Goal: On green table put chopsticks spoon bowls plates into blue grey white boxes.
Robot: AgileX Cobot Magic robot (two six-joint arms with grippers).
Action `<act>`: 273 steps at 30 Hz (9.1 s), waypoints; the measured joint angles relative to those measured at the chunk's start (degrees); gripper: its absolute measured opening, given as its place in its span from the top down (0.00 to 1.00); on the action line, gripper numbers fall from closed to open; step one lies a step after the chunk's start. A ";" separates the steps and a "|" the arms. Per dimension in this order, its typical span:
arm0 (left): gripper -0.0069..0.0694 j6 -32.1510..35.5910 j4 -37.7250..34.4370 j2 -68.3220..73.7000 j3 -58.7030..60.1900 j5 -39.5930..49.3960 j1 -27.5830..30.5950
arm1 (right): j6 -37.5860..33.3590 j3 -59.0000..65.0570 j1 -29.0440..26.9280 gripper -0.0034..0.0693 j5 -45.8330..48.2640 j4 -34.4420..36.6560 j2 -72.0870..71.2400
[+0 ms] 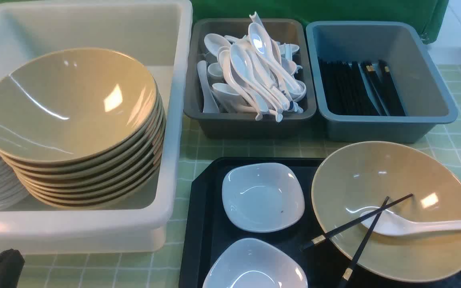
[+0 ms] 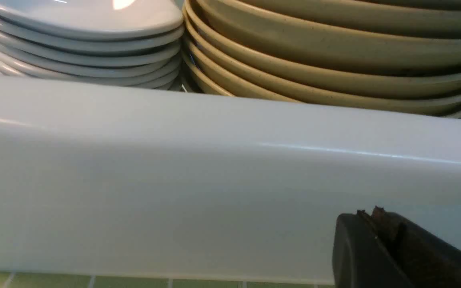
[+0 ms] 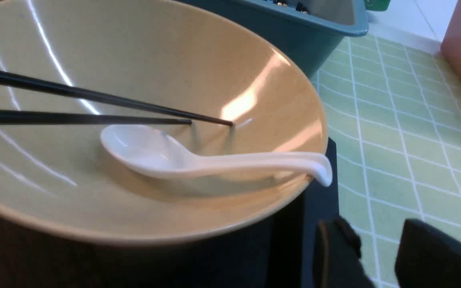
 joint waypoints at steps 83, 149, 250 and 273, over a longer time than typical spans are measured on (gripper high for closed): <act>0.91 -21.35 12.85 24.12 -38.49 -5.11 0.00 | 25.83 -49.71 0.00 0.63 6.11 0.05 26.16; 0.91 37.33 -37.24 44.45 -38.79 20.03 -26.98 | -59.92 -63.99 24.19 0.87 33.10 3.55 91.79; 0.91 58.25 -55.78 63.13 -51.89 19.08 -26.98 | -21.94 -107.14 -6.88 0.77 20.07 61.94 131.18; 0.91 56.67 -51.82 56.53 -52.50 24.07 -26.98 | -38.45 -91.17 -13.62 0.17 42.15 50.25 93.60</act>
